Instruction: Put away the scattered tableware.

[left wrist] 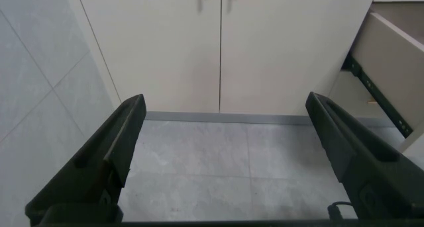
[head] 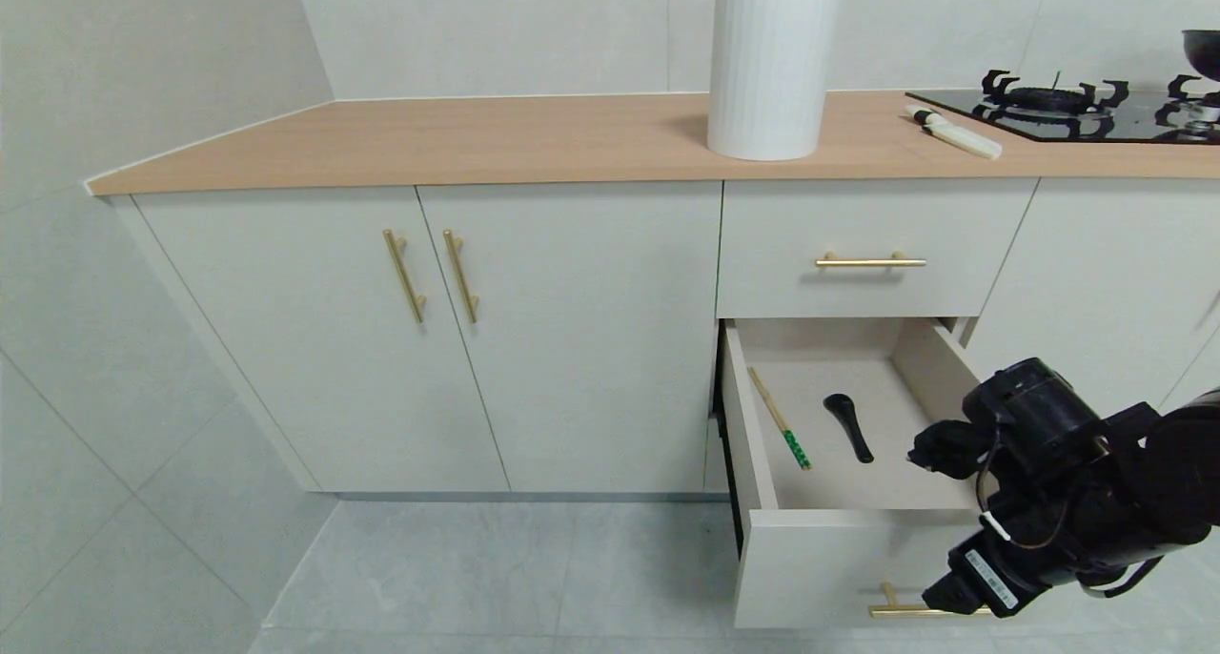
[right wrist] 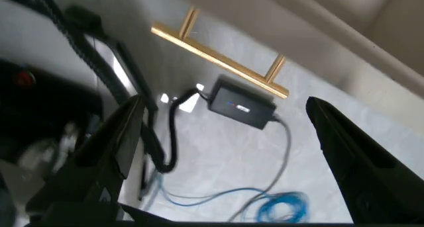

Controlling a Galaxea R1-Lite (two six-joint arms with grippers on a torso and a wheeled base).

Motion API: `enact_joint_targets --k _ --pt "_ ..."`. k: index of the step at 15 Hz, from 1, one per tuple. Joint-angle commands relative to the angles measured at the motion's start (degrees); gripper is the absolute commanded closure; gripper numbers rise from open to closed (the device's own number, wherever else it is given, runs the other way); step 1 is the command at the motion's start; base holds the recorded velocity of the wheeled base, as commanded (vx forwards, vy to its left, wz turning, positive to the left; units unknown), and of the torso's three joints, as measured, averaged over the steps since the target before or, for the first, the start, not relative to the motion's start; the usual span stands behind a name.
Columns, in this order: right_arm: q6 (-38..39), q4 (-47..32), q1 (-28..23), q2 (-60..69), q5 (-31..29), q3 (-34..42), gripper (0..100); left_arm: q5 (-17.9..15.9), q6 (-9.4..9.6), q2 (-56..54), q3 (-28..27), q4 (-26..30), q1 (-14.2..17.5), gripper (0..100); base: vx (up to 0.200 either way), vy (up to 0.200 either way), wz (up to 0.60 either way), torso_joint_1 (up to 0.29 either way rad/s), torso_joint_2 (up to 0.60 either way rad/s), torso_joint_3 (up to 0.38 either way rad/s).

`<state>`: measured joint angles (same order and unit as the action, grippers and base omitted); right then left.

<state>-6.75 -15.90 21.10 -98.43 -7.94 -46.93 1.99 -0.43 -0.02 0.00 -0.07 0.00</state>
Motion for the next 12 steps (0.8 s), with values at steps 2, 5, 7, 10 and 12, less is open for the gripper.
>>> enact_joint_targets --k 2,5,7,10,12 --pt "1.9 0.0 -0.1 -1.9 -0.1 -2.1 0 0.0 -0.01 0.0 0.0 0.0 0.0 0 0.000 0.000 0.00 0.000 0.00 0.000" --pt "5.9 0.0 -0.1 -3.1 -0.1 -4.1 0 0.0 -0.01 0.0 0.0 0.0 0.0 0 0.000 0.000 0.00 0.000 0.00 0.000" --pt "6.8 0.8 -0.2 -4.4 -0.3 -4.9 0 0.0 -0.01 0.0 0.0 0.0 0.0 0 0.000 0.000 0.00 0.000 0.00 0.000" --pt "8.8 5.3 -0.2 -5.2 -0.3 -4.6 0 0.0 -0.01 0.0 0.0 0.0 0.0 0 0.000 0.000 0.00 0.000 0.00 0.000" --pt "9.8 9.0 -0.7 -6.2 -0.3 -4.4 0 0.0 -0.01 0.0 0.0 0.0 0.0 0 0.000 0.000 0.00 0.000 0.00 0.000"
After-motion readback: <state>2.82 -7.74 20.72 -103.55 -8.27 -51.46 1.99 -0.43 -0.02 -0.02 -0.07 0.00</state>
